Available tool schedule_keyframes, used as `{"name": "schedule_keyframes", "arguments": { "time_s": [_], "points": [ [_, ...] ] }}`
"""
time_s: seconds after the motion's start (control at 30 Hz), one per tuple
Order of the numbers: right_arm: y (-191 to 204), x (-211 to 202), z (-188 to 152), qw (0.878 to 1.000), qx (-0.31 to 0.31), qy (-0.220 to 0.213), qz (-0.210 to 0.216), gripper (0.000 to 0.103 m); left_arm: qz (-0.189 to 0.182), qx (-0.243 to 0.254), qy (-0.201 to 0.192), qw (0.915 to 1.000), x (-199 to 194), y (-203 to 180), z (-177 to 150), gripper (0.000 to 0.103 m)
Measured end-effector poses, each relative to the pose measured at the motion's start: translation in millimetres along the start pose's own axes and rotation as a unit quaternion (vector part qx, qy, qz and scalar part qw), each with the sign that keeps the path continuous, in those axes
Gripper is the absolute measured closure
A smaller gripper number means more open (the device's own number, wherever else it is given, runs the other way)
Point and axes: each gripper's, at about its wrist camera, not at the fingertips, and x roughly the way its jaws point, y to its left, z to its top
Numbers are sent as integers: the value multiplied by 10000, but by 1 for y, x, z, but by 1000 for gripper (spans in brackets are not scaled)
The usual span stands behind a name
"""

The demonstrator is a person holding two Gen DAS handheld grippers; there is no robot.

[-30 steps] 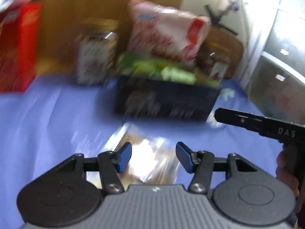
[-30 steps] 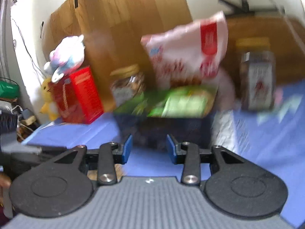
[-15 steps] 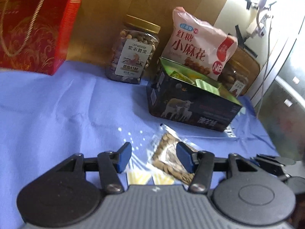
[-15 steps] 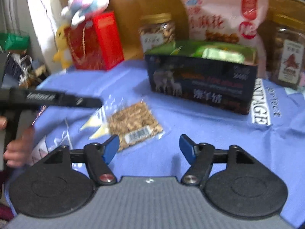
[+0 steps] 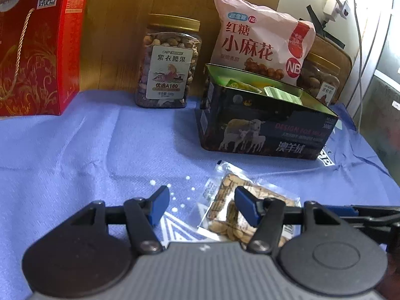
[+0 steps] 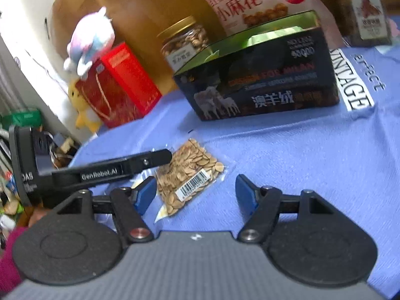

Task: Organize snacks
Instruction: 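Reach the left tool to the clear seed bag and grasp it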

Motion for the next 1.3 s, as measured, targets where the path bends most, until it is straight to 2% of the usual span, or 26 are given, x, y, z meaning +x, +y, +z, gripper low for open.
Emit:
{"name": "schedule_keyframes", "arguments": {
  "time_s": [0.33, 0.4, 0.53, 0.6, 0.63, 0.73, 0.83, 0.87, 0.9, 1.0, 1.1, 1.2, 1.27, 1.3],
  "points": [
    [11, 16, 7, 9995, -266, 193, -34, 37, 49, 64, -3, 10000, 0, -2, 0, 44],
    [12, 20, 9, 9993, -299, 211, -64, 41, 42, 80, -8, 10000, 0, -2, 0, 42],
    [12, 27, 11, 9992, -262, 272, -108, 63, 44, 123, -21, 9999, 1, -4, -1, 40],
    [11, 30, 11, 9992, -174, 338, -86, 80, 40, 124, -25, 9999, 1, -4, -1, 40],
    [10, 32, 11, 9991, -110, 396, -46, 94, 41, 124, -27, 9999, 1, -4, -1, 40],
    [11, 31, 8, 9993, -29, 359, 36, 100, 22, 110, -41, 9999, 0, -5, -2, 41],
    [15, 27, 6, 9993, -26, 311, 207, 100, -269, 38, 10, 9996, -4, -10, -6, 47],
    [18, 26, 6, 9994, -67, 279, 195, 100, -369, 19, 30, 9993, -5, -13, -8, 58],
    [21, 23, 5, 9995, -150, 225, 136, 100, -423, -5, 48, 9991, -6, -17, -10, 62],
    [19, 16, 4, 9997, -161, 154, 101, 100, -559, -143, 79, 9983, -9, -20, -13, 62],
    [14, 5, 0, 9997, -203, 139, 23, 100, -895, -302, 201, 9953, -12, -23, -17, 62],
    [5, -9, -2, 9995, -185, 222, -119, 95, -1236, -421, 377, 9907, -15, -25, -19, 59],
    [-2, -20, -1, 9994, -46, 312, -155, 86, -1289, -567, 434, 9891, -19, -21, -17, 57],
    [-4, -26, 0, 9991, -63, 340, -225, 82, -1288, -648, 449, 9885, -21, -17, -16, 51]
  ]
}}
